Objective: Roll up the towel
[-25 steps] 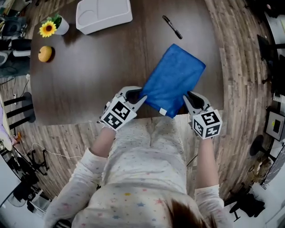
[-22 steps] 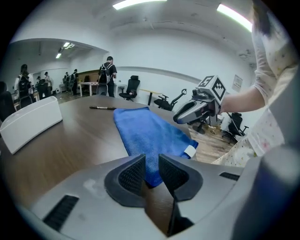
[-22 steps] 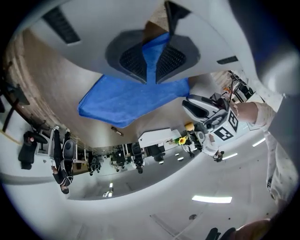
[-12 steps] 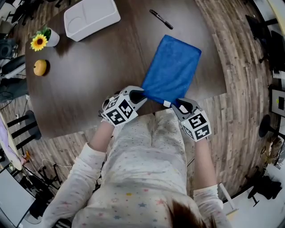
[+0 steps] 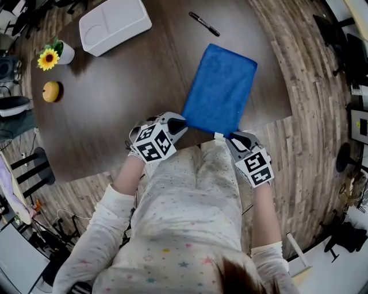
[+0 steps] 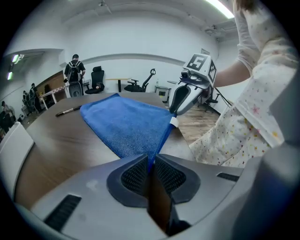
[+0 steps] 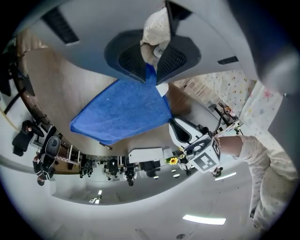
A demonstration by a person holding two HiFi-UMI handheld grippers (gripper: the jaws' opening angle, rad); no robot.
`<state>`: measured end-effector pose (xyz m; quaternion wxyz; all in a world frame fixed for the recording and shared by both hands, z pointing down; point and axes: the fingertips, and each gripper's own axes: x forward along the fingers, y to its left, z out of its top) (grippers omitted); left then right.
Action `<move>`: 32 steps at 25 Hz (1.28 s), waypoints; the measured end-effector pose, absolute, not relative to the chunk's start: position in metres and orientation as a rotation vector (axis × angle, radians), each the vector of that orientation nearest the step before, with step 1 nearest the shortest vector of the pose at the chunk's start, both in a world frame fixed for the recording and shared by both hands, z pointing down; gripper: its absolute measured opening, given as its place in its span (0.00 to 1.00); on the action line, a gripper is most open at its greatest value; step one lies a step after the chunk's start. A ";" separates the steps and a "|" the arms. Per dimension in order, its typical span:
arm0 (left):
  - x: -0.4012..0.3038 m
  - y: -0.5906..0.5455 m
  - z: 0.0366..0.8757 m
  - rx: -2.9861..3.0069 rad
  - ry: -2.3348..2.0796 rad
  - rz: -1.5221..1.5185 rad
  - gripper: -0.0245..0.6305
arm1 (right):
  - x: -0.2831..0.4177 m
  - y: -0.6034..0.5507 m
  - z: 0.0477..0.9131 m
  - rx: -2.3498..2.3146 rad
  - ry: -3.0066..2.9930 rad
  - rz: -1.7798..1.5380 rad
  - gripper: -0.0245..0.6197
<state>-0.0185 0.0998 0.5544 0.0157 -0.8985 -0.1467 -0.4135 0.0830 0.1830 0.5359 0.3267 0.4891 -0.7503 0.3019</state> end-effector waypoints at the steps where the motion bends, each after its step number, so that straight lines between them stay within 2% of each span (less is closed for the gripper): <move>1: -0.019 0.101 0.556 -2.781 -0.461 -1.295 0.08 | 0.081 0.184 0.538 1.270 -1.963 0.789 0.17; 4: -0.018 0.100 0.550 -2.791 -0.454 -1.263 0.09 | 0.079 0.181 0.532 1.288 -1.973 0.761 0.22; 9: -0.020 0.100 0.555 -2.752 -0.503 -1.260 0.24 | 0.075 0.178 0.538 1.256 -1.972 0.702 0.28; 12: -0.018 0.096 0.562 -2.745 -0.498 -1.261 0.24 | 0.074 0.180 0.551 1.199 -1.928 0.617 0.30; 14: -0.017 0.092 0.562 -2.739 -0.487 -1.247 0.20 | 0.076 0.180 0.554 1.185 -1.900 0.558 0.27; 19: -0.015 0.086 0.562 -2.684 -0.496 -1.228 0.10 | 0.084 0.173 0.551 1.208 -1.868 0.520 0.11; 21: -0.016 0.086 0.558 -2.659 -0.511 -1.223 0.07 | 0.083 0.172 0.546 1.208 -1.876 0.520 0.09; 32: -0.044 0.124 0.553 -2.636 -0.636 -1.268 0.07 | 0.064 0.204 0.544 1.106 -1.894 0.592 0.09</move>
